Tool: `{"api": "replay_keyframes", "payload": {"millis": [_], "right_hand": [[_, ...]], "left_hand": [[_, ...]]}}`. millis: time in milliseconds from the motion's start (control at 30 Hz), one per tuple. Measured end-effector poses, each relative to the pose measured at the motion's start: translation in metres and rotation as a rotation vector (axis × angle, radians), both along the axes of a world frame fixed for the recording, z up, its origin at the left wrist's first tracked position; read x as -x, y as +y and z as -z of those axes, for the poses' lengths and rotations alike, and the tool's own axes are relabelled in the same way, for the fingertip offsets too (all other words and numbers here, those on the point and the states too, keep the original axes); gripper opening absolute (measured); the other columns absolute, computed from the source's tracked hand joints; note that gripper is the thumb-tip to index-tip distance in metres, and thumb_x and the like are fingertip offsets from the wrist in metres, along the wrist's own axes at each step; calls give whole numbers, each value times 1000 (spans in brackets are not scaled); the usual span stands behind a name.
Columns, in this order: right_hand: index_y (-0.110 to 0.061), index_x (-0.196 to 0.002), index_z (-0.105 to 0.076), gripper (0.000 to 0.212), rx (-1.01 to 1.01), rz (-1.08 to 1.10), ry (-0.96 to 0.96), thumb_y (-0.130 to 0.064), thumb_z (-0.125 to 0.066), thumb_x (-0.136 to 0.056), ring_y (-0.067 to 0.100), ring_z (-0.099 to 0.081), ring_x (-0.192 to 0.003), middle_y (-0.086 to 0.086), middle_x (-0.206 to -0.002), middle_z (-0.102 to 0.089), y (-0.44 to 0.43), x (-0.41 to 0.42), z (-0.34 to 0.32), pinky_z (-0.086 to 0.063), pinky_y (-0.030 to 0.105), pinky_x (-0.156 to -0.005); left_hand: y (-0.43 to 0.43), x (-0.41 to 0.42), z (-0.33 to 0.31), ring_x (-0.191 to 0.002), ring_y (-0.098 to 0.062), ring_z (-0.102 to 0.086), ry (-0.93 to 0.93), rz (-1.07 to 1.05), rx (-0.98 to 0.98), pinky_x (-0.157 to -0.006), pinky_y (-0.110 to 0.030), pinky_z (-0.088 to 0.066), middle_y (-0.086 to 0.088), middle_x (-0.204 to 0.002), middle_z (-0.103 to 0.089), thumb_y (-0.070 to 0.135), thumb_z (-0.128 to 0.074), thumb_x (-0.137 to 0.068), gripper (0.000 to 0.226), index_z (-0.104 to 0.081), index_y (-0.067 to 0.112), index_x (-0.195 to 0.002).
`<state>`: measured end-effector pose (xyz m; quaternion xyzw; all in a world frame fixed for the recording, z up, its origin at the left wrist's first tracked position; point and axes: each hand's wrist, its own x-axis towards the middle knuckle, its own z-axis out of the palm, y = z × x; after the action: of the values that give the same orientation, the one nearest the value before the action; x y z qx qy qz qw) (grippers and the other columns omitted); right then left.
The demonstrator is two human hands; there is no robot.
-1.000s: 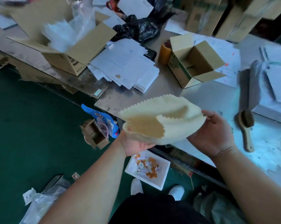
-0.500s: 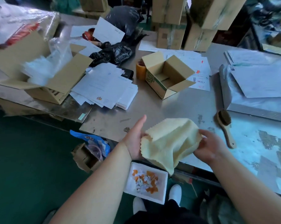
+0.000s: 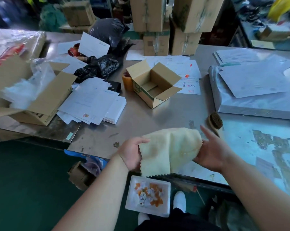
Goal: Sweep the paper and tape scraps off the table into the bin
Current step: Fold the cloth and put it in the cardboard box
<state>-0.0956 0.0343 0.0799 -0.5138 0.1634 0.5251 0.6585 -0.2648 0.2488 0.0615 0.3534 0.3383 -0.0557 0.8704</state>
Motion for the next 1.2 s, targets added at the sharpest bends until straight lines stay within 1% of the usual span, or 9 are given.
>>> {"api": "replay_keyframes", "payload": {"millis": [167, 300, 400, 567, 733, 800, 933, 1067, 1200], "right_hand": [[-3, -131, -59, 40, 160, -181, -242, 1, -67, -92, 25, -71, -83, 17, -102, -73, 5, -16, 1, -59, 32, -74], [-16, -132, -62, 53, -46, -77, -437, 0, -72, -83, 21, -69, -99, 5, -98, -75, 11, -47, -20, -49, 35, -101], [-19, -132, -62, 50, -227, -12, -450, 0, -65, -87, 21, -72, -91, 8, -98, -76, 15, -69, -36, -56, 35, -97], [-31, -129, -66, 47, -106, -53, -684, 2, -57, -98, 22, -57, -74, 12, -82, -62, 26, -89, -49, -55, 37, -88], [-35, -99, -80, 35, 233, -194, -1068, -10, -56, -96, 14, -71, -94, -11, -99, -77, 29, -114, -60, -56, 22, -80], [-37, -97, -81, 32, 213, -188, -1036, -11, -63, -93, 10, -70, -97, -11, -104, -77, 27, -124, -63, -54, 27, -93], [-36, -107, -74, 25, 319, -307, -1211, -24, -80, -86, -2, -60, -63, -14, -78, -68, 20, -137, -72, -43, 16, -65], [-33, -87, -74, 2, 585, -520, -1530, -34, -75, -86, 3, -61, -83, -14, -91, -63, 18, -142, -80, -42, 25, -69], [-12, -77, -65, 15, 63, -434, -1139, -24, -72, -81, 12, -53, -66, -6, -71, -60, 12, -146, -101, -40, 26, -61]], "left_hand": [[21, -30, -20, -90, -29, -77, 38, 42, -135, -79, -37, -61, -17, -101, -78, 15, -50, -101, 33, -80, 1, -105], [45, -38, -43, -117, -35, -68, -12, 65, -243, -107, -46, -49, -23, -126, -71, 14, -51, -104, 38, -66, -7, -131], [61, -49, -45, -131, -38, -61, -75, 30, -334, -117, -50, -41, -25, -138, -64, 12, -56, -102, 40, -62, -7, -137], [59, -73, -59, -106, -32, -72, 118, -233, -696, -93, -42, -58, -12, -119, -75, 19, -77, -91, 29, -68, 19, -118], [65, -86, -67, -117, -20, -67, 127, -282, -915, -108, -43, -51, -4, -125, -69, 37, -81, -84, 49, -66, 48, -128], [62, -91, -75, -114, -18, -70, 82, -219, -967, -106, -42, -53, -2, -117, -75, 32, -80, -89, 29, -76, 43, -116], [64, -101, -80, -108, -9, -71, 86, -66, -1120, -93, -27, -54, 11, -104, -78, 29, -80, -90, 25, -79, 34, -114], [63, -108, -83, -83, -11, -70, 146, 9, -1343, -73, -24, -50, 10, -87, -75, 30, -84, -85, 8, -78, 33, -80], [67, -103, -99, -79, -15, -66, -169, -65, -812, -83, -33, -50, -3, -86, -73, 22, -78, -86, 9, -77, 18, -79]]}}
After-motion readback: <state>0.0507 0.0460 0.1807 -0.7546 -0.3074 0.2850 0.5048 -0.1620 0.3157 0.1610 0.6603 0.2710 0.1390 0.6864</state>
